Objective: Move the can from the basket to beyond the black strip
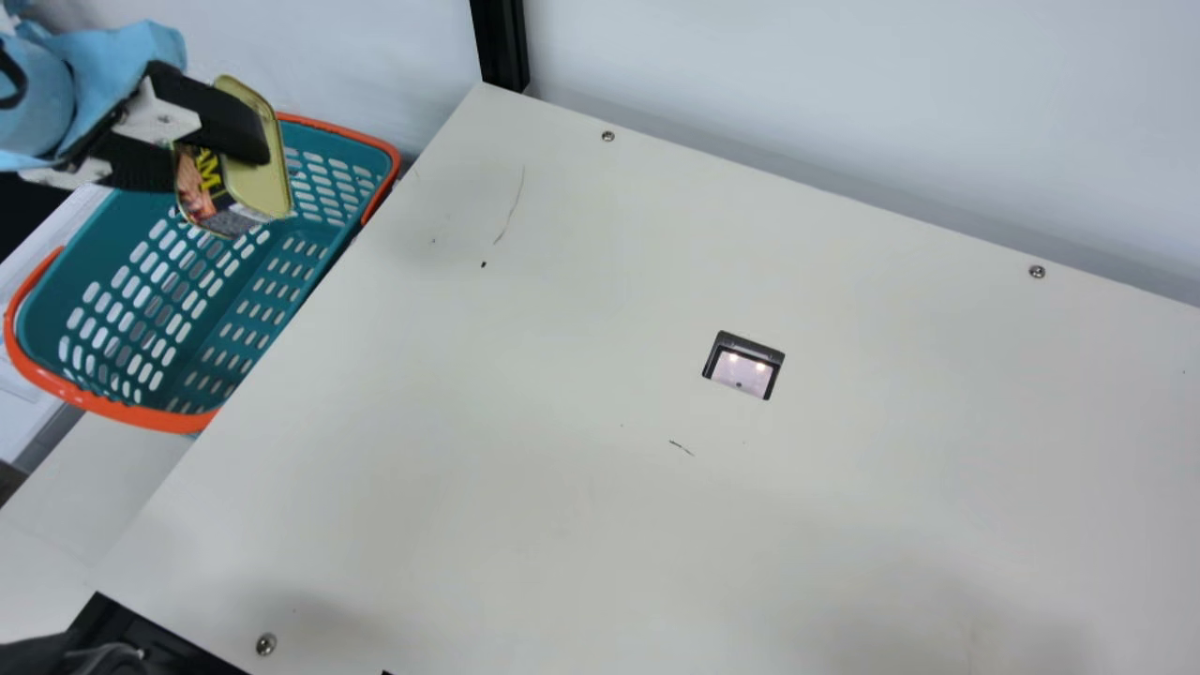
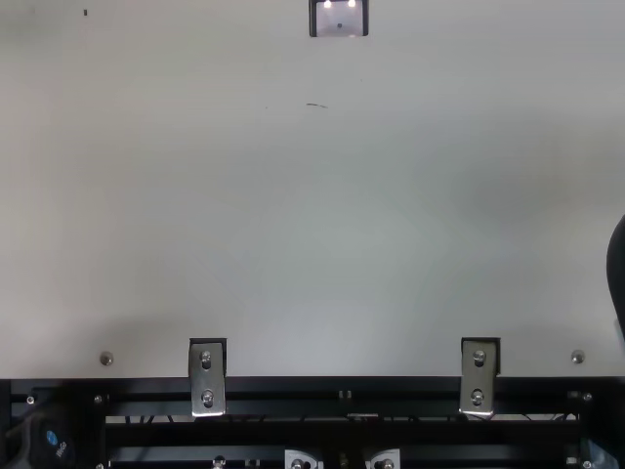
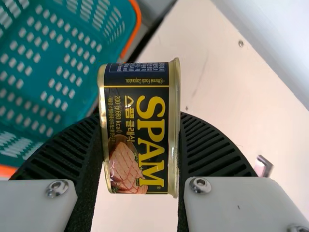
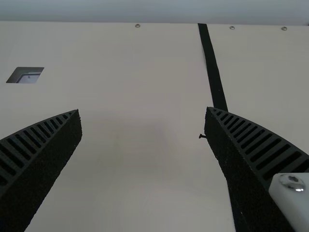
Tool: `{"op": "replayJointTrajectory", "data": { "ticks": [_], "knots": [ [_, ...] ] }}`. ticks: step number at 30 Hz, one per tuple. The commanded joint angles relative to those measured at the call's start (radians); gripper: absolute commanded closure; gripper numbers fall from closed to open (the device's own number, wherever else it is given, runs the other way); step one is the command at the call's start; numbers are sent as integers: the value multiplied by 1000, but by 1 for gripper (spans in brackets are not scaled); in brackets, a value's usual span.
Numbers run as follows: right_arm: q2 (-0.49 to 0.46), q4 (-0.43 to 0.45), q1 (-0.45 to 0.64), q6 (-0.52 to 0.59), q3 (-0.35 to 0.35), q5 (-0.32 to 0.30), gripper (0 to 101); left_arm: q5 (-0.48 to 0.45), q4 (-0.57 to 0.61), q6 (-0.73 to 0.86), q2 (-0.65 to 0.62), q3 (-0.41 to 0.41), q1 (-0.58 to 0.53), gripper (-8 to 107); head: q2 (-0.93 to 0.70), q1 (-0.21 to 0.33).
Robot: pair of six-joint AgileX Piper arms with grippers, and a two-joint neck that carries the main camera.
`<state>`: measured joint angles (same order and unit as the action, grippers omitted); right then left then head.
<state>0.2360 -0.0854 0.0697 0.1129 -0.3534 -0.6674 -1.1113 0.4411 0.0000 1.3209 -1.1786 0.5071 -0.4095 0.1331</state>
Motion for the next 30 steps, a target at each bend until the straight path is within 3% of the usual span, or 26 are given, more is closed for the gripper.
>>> {"op": "replayJointTrajectory", "data": {
  "ticks": [1, 16, 30],
  "knots": [
    [0, 0, 0, 0, 0, 0, 0, -100, 22, -24, -5, -5, -1, 89, -12, 22],
    [0, 0, 0, 0, 0, 0, 0, -109, 228, -237, -66, 167, -195, 89, -12, 22],
    [0, 0, 0, 0, 0, 0, 0, -109, 319, -320, -144, 303, -296, 89, -12, 22]
  ]
}}
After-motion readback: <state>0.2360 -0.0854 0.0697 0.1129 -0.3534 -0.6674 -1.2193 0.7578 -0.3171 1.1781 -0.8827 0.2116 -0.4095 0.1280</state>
